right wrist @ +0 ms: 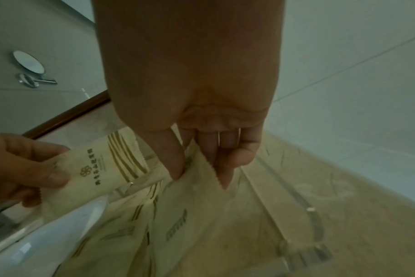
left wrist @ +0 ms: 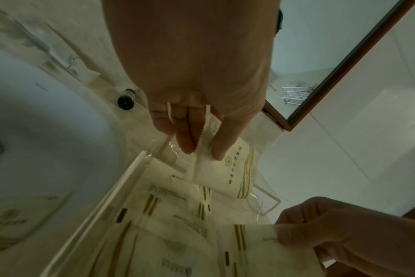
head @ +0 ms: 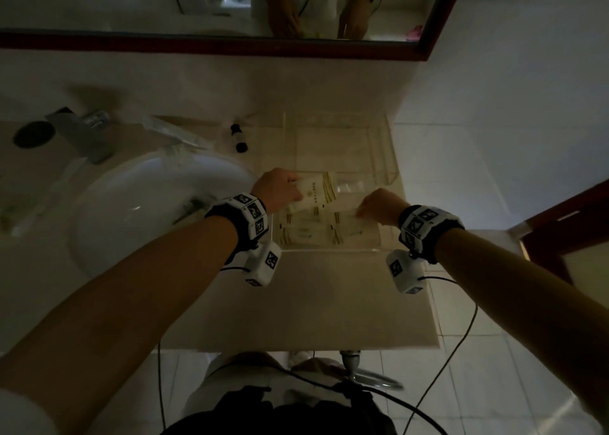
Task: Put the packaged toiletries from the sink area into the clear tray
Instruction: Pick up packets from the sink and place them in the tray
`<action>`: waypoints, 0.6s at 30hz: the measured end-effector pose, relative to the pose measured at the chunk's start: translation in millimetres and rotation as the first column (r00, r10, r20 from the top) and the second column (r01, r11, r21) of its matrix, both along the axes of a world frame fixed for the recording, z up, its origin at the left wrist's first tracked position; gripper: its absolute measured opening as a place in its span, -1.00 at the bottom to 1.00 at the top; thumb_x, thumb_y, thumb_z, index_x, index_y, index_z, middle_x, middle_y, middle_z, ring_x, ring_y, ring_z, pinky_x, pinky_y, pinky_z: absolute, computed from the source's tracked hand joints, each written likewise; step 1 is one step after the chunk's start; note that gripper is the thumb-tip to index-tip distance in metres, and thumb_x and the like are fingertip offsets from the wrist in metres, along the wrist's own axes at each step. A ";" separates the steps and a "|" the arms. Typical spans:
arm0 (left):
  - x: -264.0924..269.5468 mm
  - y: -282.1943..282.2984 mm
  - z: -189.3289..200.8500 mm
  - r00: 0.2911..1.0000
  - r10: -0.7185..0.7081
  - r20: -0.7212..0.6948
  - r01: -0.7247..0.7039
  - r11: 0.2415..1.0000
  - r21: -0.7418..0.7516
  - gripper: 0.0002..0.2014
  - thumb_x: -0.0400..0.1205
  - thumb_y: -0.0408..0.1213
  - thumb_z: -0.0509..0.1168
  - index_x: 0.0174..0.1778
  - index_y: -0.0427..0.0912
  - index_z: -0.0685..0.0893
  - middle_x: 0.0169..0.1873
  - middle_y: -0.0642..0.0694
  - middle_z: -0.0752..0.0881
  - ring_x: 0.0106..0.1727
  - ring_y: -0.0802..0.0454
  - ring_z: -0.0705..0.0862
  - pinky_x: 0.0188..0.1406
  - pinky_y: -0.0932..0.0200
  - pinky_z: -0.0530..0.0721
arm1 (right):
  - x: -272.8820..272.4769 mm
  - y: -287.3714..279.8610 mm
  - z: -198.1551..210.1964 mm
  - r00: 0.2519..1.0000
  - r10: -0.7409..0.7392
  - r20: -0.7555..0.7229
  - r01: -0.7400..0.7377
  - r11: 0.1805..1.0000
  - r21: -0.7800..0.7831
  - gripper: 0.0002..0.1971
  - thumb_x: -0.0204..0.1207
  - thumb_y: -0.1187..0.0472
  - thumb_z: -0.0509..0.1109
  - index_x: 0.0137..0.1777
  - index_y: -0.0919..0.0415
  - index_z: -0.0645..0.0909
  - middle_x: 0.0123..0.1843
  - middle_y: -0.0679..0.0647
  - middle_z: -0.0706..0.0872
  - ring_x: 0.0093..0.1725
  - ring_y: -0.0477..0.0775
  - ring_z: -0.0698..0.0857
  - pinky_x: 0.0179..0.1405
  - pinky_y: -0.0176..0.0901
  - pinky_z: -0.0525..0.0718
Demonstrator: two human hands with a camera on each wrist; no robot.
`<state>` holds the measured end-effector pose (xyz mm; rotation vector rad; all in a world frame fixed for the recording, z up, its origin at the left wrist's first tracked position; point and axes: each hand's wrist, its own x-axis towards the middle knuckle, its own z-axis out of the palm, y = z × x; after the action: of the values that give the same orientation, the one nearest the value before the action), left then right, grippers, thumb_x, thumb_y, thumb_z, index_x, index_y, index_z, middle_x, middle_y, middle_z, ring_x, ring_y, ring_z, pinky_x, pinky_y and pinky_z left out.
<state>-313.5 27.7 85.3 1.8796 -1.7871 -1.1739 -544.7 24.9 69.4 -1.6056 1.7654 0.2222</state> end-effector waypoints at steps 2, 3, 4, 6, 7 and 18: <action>-1.6 -0.5 -2.2 1.000 -0.007 0.011 0.007 1.000 0.009 -0.70 0.51 -0.33 0.40 0.17 -0.14 0.73 0.10 -0.17 0.77 0.09 -0.11 0.72 0.15 0.02 0.70 | 1.3 1.9 -1.9 0.996 0.063 -0.063 -0.062 0.998 0.019 -0.72 0.62 0.16 0.27 0.14 0.32 0.69 0.07 0.17 0.69 -0.07 0.04 0.58 -0.34 -0.34 0.45; -1.5 -1.0 -3.0 1.000 -0.009 0.020 0.008 1.000 0.013 -0.68 0.51 -0.32 0.40 0.20 -0.13 0.73 0.09 -0.15 0.76 0.09 -0.10 0.72 0.15 0.03 0.70 | 2.6 2.1 -4.7 0.991 0.097 -0.089 -0.096 0.995 0.026 -0.69 0.64 0.11 0.23 0.06 0.34 0.69 0.04 0.18 0.70 -0.10 0.09 0.62 -0.39 -0.34 0.44; -2.3 -1.7 -3.1 1.000 -0.012 0.028 0.011 1.000 0.014 -0.67 0.52 -0.32 0.40 0.22 -0.13 0.72 0.09 -0.14 0.76 0.10 -0.10 0.72 0.15 0.04 0.69 | 3.8 2.4 -6.5 0.983 0.133 -0.123 -0.130 0.991 0.032 -0.64 0.66 0.08 0.20 0.01 0.37 0.69 -0.01 0.19 0.70 -0.16 0.11 0.65 -0.43 -0.34 0.43; -3.0 -3.7 -3.4 0.999 -0.015 0.041 0.014 1.000 0.020 -0.69 0.52 -0.32 0.40 0.19 -0.15 0.73 0.07 -0.16 0.76 0.10 -0.11 0.72 0.14 0.03 0.70 | 5.7 2.7 -7.3 0.974 0.158 -0.163 -0.153 0.987 0.044 -0.62 0.64 0.03 0.23 -0.16 0.35 0.66 -0.12 0.16 0.65 -0.31 0.05 0.60 -0.44 -0.30 0.46; -3.2 -4.3 -3.5 0.999 -0.016 0.045 0.015 1.000 0.022 -0.71 0.51 -0.31 0.40 0.16 -0.16 0.74 0.06 -0.16 0.77 0.09 -0.11 0.72 0.14 0.01 0.71 | 6.3 2.3 -9.0 0.968 0.172 -0.184 -0.168 0.985 0.035 -0.63 0.62 0.00 0.26 -0.16 0.34 0.66 -0.13 0.15 0.62 -0.30 0.04 0.59 -0.36 -0.27 0.51; -11.3 -9.0 -5.9 0.999 -0.038 0.027 0.037 0.998 0.048 -0.55 0.51 -0.31 0.41 0.36 -0.11 0.64 0.25 -0.10 0.70 0.19 -0.08 0.69 0.25 -0.01 0.68 | 1.3 2.1 -12.2 0.996 0.088 -0.031 -0.091 0.992 -0.091 -0.60 0.55 0.09 0.40 0.36 0.20 0.60 0.41 0.16 0.59 0.38 0.21 0.56 0.38 -0.03 0.52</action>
<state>-324.8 18.8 79.4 1.9053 -1.8319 -1.2194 -543.4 27.0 57.2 -1.7574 1.7477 0.2078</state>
